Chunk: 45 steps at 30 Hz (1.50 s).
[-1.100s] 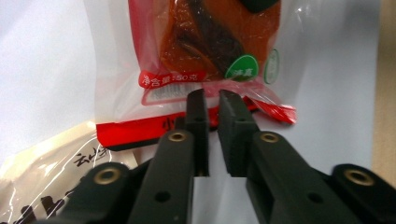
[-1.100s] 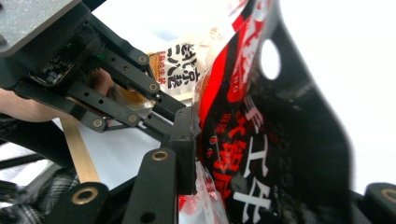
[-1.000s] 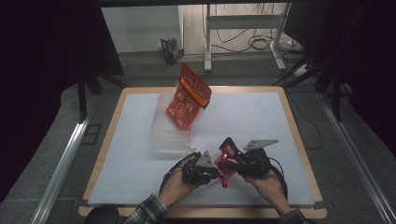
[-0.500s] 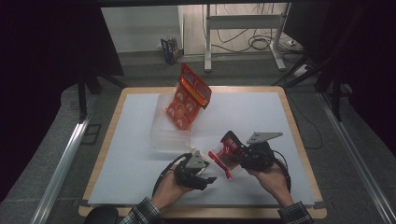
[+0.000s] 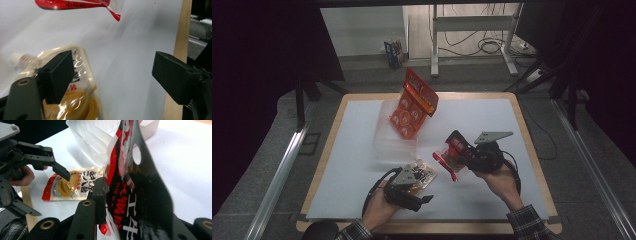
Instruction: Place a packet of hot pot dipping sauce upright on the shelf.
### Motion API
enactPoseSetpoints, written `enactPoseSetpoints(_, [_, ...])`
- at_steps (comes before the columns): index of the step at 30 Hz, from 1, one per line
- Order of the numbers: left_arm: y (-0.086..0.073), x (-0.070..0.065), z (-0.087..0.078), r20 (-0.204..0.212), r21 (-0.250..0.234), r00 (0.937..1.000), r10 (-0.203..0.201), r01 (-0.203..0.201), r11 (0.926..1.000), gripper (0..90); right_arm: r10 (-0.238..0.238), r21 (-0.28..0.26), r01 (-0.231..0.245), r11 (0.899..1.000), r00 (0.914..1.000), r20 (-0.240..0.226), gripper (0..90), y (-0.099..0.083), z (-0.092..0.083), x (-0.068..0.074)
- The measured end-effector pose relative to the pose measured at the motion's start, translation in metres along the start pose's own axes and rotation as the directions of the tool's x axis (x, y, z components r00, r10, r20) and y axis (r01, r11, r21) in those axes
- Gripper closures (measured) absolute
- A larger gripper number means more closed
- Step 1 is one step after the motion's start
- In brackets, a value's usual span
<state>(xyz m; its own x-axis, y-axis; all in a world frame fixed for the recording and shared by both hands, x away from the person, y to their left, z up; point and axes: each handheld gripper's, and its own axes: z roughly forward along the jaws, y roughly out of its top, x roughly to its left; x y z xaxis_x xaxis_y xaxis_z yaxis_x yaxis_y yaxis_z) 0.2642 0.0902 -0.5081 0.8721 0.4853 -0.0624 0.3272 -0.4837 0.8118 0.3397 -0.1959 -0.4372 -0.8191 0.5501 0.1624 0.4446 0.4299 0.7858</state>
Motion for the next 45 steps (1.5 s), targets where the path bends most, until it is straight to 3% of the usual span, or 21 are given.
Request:
enactPoseSetpoints(11, [-0.022,0.008,-0.031,-0.079,-0.043,0.9944,-0.07,0.067,0.9969,4.9,-0.04,0.006,0.041,0.999,0.9991,-0.012,70.5,0.023,0.015,-0.002])
enactPoseSetpoints(20, [-0.036,0.01,-0.051,-0.135,-0.073,0.9857,-0.101,0.092,0.9931,2.0,-0.065,0.031,0.066,0.997,0.9976,-0.025,70.6,0.037,0.035,-0.005])
enactPoseSetpoints(29, [-0.045,0.012,-0.063,-0.17,-0.069,0.9781,-0.119,0.109,0.9917,1.0,-0.108,0.049,0.109,0.993,0.9936,-0.034,70.6,0.055,0.054,-0.003])
enactPoseSetpoints(35, [-0.047,0.01,-0.066,-0.177,-0.068,0.9771,-0.118,0.108,0.9919,1.1,-0.122,0.077,0.124,0.989,0.9922,-0.028,70.6,0.064,0.066,-0.004])
enactPoseSetpoints(38, [-0.048,0.011,-0.067,-0.16,-0.072,0.9791,-0.125,0.115,0.9908,0.9,-0.124,0.083,0.127,0.989,0.9916,-0.038,70.6,0.066,0.07,-0.005])
enactPoseSetpoints(45, [-0.049,0.014,-0.07,-0.135,-0.107,0.9776,-0.162,0.148,0.9832,0.9,-0.15,0.115,0.153,0.981,0.9879,-0.041,70.6,0.075,0.083,-0.006])
